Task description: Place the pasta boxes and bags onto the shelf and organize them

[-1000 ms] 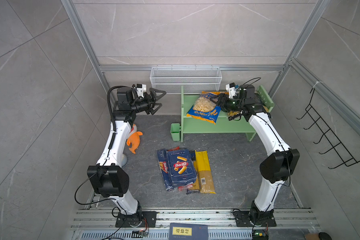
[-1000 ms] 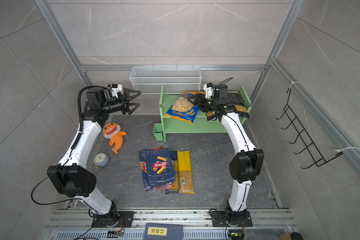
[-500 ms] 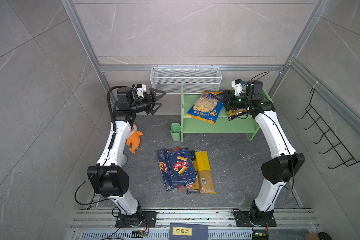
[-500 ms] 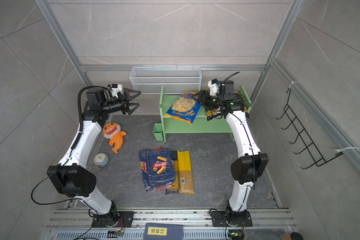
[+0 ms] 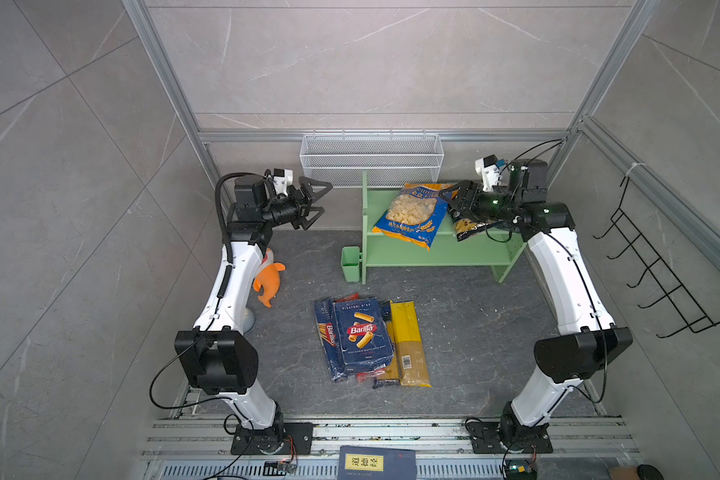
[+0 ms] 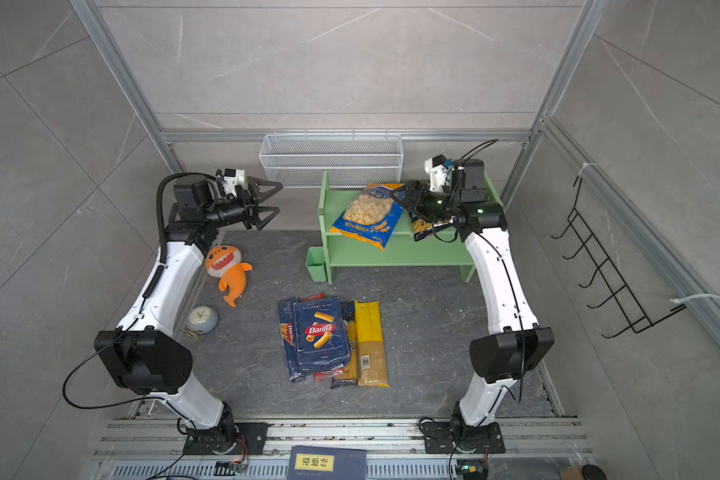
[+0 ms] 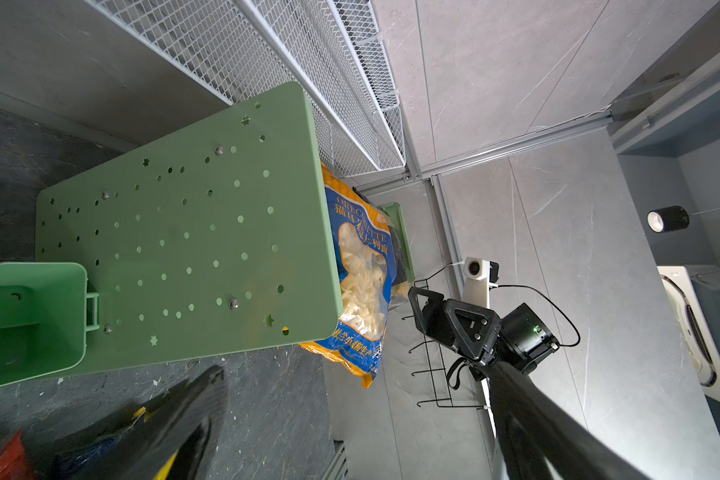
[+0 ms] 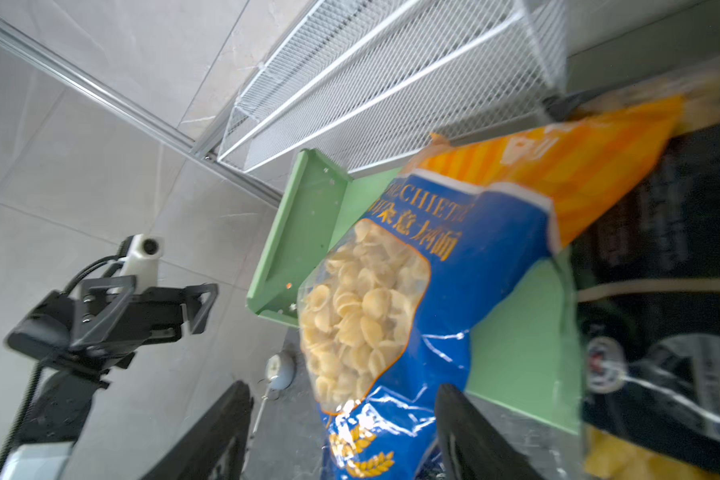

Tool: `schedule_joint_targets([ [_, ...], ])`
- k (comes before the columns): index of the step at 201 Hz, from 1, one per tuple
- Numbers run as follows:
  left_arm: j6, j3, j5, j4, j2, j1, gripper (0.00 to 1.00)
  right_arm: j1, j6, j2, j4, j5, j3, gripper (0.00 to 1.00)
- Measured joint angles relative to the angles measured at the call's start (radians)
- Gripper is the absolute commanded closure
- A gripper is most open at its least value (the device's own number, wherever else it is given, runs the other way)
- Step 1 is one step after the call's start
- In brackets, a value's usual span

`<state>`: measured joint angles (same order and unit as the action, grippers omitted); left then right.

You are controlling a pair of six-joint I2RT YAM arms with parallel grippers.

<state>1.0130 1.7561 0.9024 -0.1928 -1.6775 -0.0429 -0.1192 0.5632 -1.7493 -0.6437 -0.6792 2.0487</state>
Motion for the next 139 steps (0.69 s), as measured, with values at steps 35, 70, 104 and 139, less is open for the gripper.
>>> schedule_joint_targets([
  [35, 0.0, -0.014, 0.008, 0.005, 0.002, 0.0, 0.0, 0.0, 0.148, 0.008, 0.18, -0.115, -0.098, 0.27],
  [70, -0.001, -0.037, 0.018, 0.005, 0.016, 0.0, 0.0, 0.001, 0.285, -0.006, 0.367, -0.192, -0.144, 0.27],
  [104, -0.005, -0.054, 0.023, 0.006, 0.032, 0.002, 0.0, 0.002, 0.335, -0.037, 0.441, -0.212, -0.144, 0.28],
  [139, -0.012, -0.065, 0.029, 0.002, 0.038, 0.013, 0.0, 0.003, 0.341, -0.073, 0.45, -0.215, -0.137, 0.27],
])
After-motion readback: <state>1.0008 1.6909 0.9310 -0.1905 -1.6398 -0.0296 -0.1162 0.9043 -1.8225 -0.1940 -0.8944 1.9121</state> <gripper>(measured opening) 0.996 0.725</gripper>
